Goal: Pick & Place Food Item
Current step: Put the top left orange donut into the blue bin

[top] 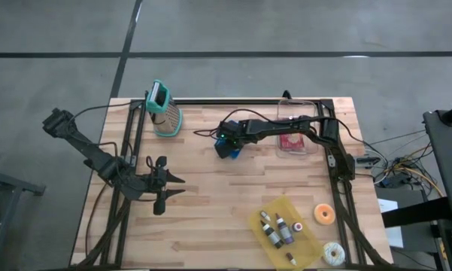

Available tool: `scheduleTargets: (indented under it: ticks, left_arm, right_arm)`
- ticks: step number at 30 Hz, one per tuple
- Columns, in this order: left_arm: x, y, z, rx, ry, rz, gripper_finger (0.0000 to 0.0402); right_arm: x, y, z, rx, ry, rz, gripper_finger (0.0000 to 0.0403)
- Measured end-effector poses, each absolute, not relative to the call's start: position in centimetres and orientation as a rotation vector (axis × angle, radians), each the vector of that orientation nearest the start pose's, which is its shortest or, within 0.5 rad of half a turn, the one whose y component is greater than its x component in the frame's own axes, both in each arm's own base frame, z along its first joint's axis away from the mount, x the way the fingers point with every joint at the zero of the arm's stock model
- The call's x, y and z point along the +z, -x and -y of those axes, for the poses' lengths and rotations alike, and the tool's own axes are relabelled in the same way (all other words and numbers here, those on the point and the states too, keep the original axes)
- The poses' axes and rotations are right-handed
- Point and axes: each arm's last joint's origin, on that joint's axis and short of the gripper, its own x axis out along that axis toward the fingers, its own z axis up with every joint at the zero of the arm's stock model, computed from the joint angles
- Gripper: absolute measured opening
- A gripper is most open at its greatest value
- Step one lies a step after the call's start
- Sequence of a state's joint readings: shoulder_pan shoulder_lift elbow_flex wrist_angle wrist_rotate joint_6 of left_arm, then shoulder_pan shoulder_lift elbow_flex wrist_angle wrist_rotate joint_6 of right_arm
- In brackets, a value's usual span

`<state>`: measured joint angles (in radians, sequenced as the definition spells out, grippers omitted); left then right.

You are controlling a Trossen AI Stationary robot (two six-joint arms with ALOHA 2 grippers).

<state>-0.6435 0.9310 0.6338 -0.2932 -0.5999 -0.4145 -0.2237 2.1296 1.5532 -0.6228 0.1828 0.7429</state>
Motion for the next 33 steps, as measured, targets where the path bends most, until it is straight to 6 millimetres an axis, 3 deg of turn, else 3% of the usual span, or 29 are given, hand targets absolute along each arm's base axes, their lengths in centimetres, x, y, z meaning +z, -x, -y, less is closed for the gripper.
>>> scheduleTargets:
  ticks: [20, 33]
  left_arm:
    - [24.99, -16.21, 10.11, 0.057, 0.063, -0.476, 0.0149]
    - [24.99, -16.21, 10.11, 0.057, 0.063, -0.476, 0.0149]
  right_arm:
    - [15.42, -42.11, 10.1, -0.795, -0.671, -1.013, 0.0164]
    - [15.41, -42.11, 10.1, -0.795, -0.67, -1.013, 0.0192]
